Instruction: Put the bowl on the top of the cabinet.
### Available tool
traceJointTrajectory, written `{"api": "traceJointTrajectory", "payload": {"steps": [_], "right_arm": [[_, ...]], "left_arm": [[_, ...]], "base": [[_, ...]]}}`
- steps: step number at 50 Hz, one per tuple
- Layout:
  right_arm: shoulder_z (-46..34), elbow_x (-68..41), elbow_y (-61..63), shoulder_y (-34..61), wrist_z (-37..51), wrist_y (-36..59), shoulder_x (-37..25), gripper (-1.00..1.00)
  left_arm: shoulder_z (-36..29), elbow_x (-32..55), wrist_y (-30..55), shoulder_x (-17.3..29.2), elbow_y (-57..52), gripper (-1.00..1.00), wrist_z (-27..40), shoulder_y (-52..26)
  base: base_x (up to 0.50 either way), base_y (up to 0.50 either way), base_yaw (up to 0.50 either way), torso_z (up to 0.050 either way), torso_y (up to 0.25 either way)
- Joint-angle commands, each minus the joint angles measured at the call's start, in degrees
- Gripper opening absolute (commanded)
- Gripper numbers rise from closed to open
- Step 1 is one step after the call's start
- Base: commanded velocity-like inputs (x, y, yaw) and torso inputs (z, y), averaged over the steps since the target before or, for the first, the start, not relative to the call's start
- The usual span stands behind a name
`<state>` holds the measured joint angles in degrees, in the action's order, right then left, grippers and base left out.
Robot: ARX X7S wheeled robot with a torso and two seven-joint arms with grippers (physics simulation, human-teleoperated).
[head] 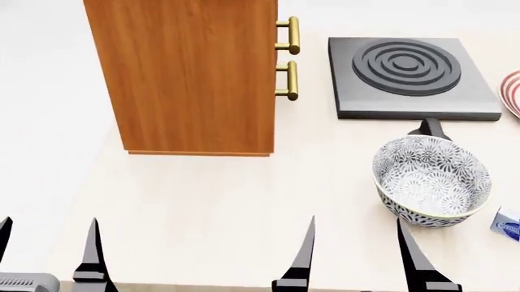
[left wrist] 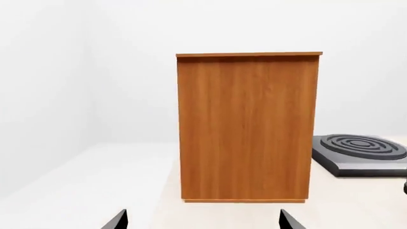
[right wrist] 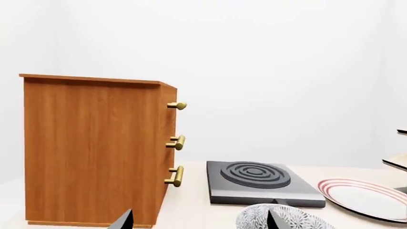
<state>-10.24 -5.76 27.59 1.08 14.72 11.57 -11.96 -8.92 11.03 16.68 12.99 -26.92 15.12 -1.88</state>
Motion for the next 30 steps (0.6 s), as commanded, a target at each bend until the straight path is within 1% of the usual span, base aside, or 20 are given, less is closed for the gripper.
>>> {"api": "traceJointTrajectory", "payload": {"steps": [1,5,12,21,30], "right_arm": [[-0.61,-0.20,0.32,0.16,0.68,0.41,-0.45,1.00],[-1.18,0.87,-0.13,0.10,1.31,-0.54,-0.74,1.00],[-1.34,1.50,-0.26,-0.12,2.25,-1.71,-0.90,1.00],[-1.61,0.51,0.26,0.15,2.09,0.26,-1.34,1.00],[-1.83,0.49,0.18,0.31,2.32,0.08,-1.77,1.00]], "left_arm": [[-0.29,0.47,-0.32,0.41,0.07,1.00,0.35,0.00],[-0.25,0.72,-0.52,0.60,-0.07,1.00,0.42,0.20],[-0.53,0.81,-0.59,0.77,-0.03,1.00,0.62,0.16],[-0.77,0.98,-0.96,0.96,0.36,1.00,0.80,0.04],[-1.05,1.23,-0.90,1.03,0.46,1.00,1.03,-0.19]], "base": [[0.50,0.00,0.00,0.000,0.000],[0.43,0.00,0.00,0.000,0.000],[0.00,0.00,0.00,0.000,0.000],[0.02,0.00,0.00,0.000,0.000],[0.47,0.05,0.00,0.000,0.000]]}}
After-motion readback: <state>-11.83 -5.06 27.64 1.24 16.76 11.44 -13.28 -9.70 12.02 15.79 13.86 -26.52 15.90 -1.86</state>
